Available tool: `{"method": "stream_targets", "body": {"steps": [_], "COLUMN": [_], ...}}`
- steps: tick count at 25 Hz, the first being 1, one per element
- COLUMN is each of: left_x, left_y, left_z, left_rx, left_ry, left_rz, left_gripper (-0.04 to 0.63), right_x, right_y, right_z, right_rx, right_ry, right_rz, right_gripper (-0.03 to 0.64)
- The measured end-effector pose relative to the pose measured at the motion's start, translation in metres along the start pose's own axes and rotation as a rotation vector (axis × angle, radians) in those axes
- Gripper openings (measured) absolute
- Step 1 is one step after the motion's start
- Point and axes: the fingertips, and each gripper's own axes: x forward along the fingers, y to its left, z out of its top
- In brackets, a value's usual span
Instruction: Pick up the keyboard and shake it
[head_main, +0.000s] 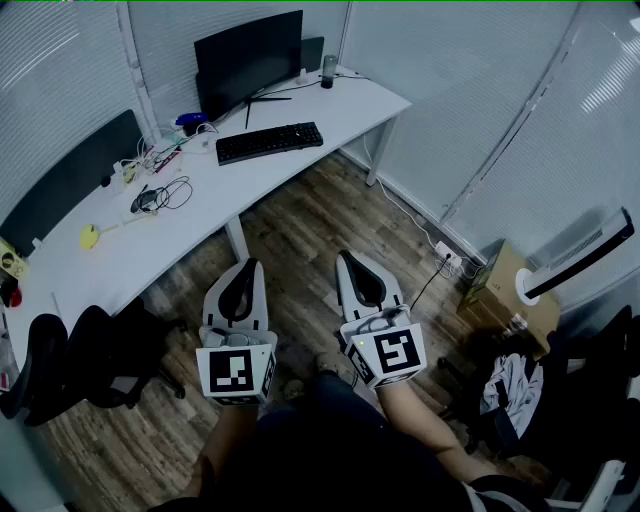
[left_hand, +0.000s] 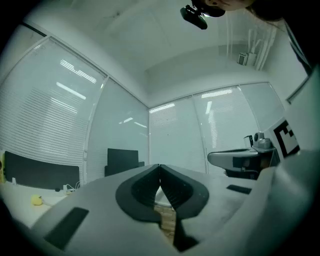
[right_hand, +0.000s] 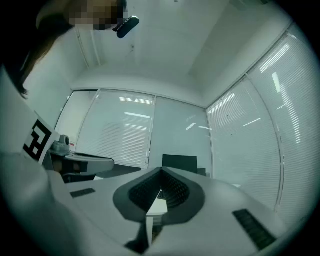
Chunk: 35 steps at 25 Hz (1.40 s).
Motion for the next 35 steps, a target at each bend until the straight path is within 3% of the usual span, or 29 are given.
{"method": "stream_targets", "body": {"steps": [8,14,16,17,18,20,28,35], "left_x": [0.021,0.071,0.093,0.105,0.118,0.147,0.246,0.285], "left_y": [0.002,0.018,0.030,0.037,0.043,0.054,0.080,0.087], "left_z": [-0.011,-0.031,-0.037,-0.039,-0.041,-0.045,-0.055,-0.075], "left_rx": [-0.008,-0.035,-0.041,-0.041,-0.042,-0.045,-0.059,-0.064], "left_ry": [0.016,0.043,0.046,0.049,0.054,0.062,0.067,0.099], "left_rz": [-0.003,-0.005,0.015,0.025,0.032,0.044,0.107,0.150], "left_gripper": [0.025,0.028,0.028,0.031,0.052,0.161,0.215,0.221], "right_x": [0.018,0.065,0.090,0.103,0.116,0.142,0.241,0.287], "right_y": [-0.016,-0.050,-0.064,-0.071,-0.079,-0.098,-0.181,-0.217], "right_z": [-0.005,-0.030,-0.042,-0.048,-0.053,-0.061,-0.077,-0.099], "right_rx": [0.006,0.008,0.021,0.024,0.024,0.023,0.040,0.081], "right_ry": [-0.019,0.008,0.023,0.034,0.045,0.056,0.072,0.084], "right_rz": [0.003,0.013,0.025,0.033,0.039,0.050,0.101,0.140], "right_gripper": [0.028,0.031,0.063,0.115,0.142,0.146,0.153,0.161]}}
